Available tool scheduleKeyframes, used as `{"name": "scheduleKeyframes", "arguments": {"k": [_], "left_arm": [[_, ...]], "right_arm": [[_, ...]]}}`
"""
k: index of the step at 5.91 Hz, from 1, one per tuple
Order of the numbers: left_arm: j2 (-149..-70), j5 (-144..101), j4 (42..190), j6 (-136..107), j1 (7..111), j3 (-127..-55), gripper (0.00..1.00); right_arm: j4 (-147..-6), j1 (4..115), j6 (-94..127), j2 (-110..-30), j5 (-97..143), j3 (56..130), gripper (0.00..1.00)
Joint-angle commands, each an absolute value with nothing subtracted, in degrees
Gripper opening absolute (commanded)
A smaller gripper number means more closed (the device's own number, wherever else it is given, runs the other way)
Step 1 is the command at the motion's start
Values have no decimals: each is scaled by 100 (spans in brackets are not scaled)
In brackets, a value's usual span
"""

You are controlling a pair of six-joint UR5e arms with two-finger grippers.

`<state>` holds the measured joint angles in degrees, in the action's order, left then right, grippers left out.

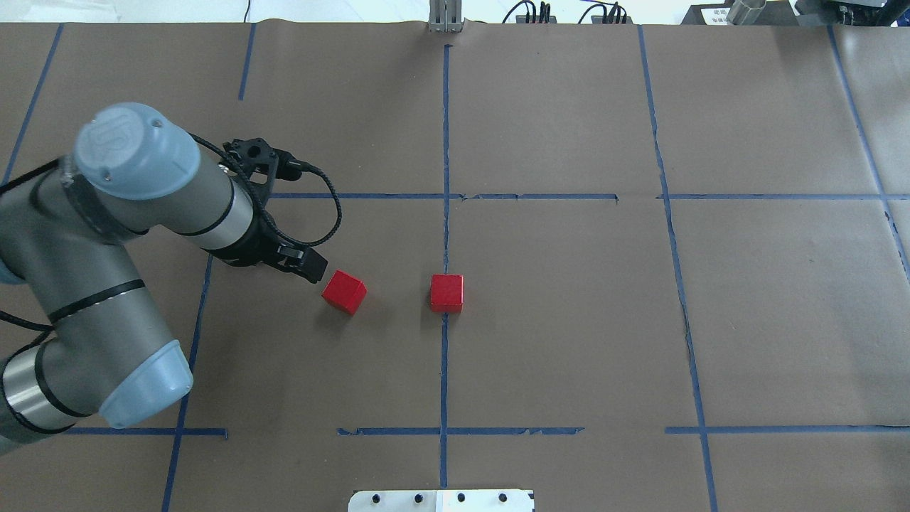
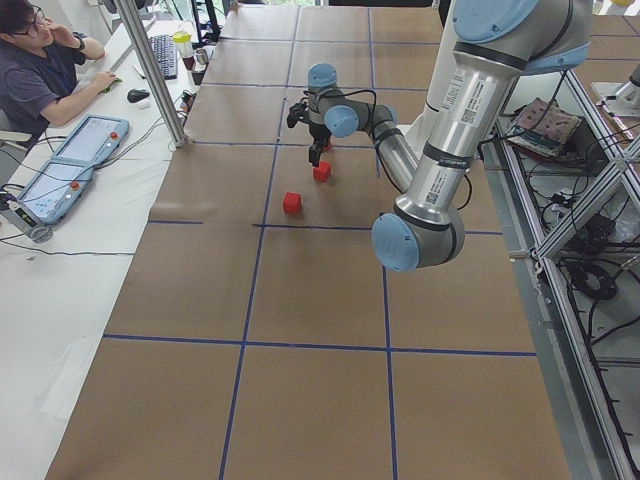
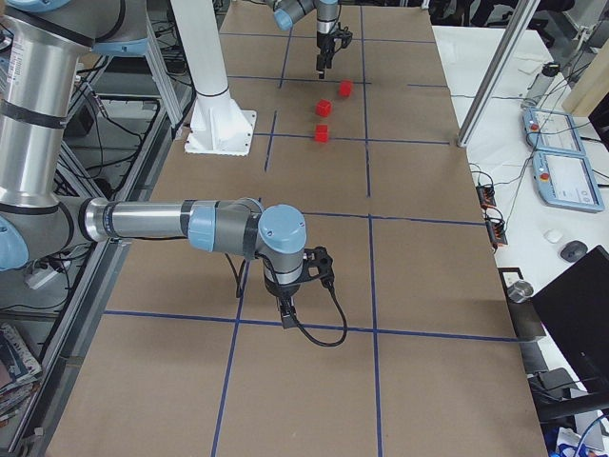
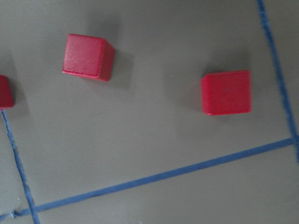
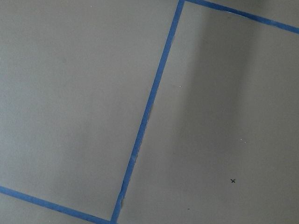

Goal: Form red blocks into L shape at center
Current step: 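Reach the left gripper to the red cube nearer the center and grasp it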

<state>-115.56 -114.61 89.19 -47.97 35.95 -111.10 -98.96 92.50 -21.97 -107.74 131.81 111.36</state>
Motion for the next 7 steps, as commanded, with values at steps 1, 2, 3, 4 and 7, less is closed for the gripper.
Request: {"name": "scheduleKeyframes", "arguments": {"k": [1,2,3,4,7], "left_arm": [[-11751,-11015,9775,-5078,3288,-10349,100],[-11751,-11004,10217,-5176,3287,-10023,100],[-11751,-10995,10222,-5168,3191,-9906,100],[-11821,-10995,10222,-5168,3147,-9818,100],[-12067,-10995,10169,-5185,2980,-9476,100]], "right_arm": [[-9896,9246,-2197,-10775,13184,11127,100],[-9896,9246,-2197,-10775,13184,11127,100],[-9896,9246,-2197,-10775,13184,11127,100],[-9896,9255,-2197,-10775,13175,11127,100],[-9896,9246,-2197,-10775,13175,11109,100]]}}
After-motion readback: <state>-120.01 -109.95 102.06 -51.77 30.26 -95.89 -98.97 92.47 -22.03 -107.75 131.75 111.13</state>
